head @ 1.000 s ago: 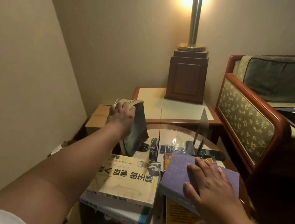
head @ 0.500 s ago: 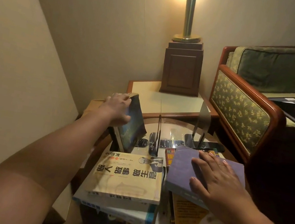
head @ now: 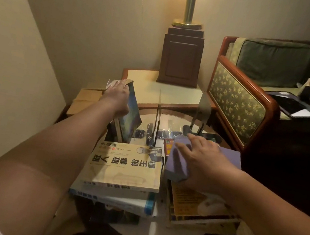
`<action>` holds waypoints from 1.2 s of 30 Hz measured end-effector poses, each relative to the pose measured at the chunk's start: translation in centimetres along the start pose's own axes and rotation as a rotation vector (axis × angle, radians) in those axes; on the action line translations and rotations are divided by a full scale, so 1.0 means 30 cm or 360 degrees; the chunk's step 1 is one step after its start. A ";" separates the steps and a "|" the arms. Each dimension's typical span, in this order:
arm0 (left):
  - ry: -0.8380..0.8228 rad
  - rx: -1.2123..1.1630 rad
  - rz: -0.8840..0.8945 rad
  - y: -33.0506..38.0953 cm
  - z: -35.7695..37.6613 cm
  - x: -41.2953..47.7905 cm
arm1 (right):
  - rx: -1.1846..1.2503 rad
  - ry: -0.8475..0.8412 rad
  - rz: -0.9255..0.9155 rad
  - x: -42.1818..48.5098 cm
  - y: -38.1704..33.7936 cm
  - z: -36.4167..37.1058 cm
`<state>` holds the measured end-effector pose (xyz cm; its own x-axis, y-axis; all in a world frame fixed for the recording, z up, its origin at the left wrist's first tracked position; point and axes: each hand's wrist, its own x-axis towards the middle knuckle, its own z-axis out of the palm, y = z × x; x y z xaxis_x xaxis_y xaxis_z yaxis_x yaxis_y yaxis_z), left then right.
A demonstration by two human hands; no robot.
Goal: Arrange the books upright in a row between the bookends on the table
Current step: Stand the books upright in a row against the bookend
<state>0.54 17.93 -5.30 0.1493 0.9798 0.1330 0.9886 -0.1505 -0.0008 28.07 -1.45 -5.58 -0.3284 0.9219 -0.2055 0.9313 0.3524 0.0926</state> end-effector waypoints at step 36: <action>0.0006 0.0036 -0.0027 -0.014 0.012 -0.033 | -0.0548 0.0201 -0.0542 -0.072 0.016 0.000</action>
<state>0.00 17.06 -5.80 0.1323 0.9817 0.1371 0.9912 -0.1307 -0.0209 29.22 -3.27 -5.11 -0.6412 0.7499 -0.1626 0.6685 0.6500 0.3615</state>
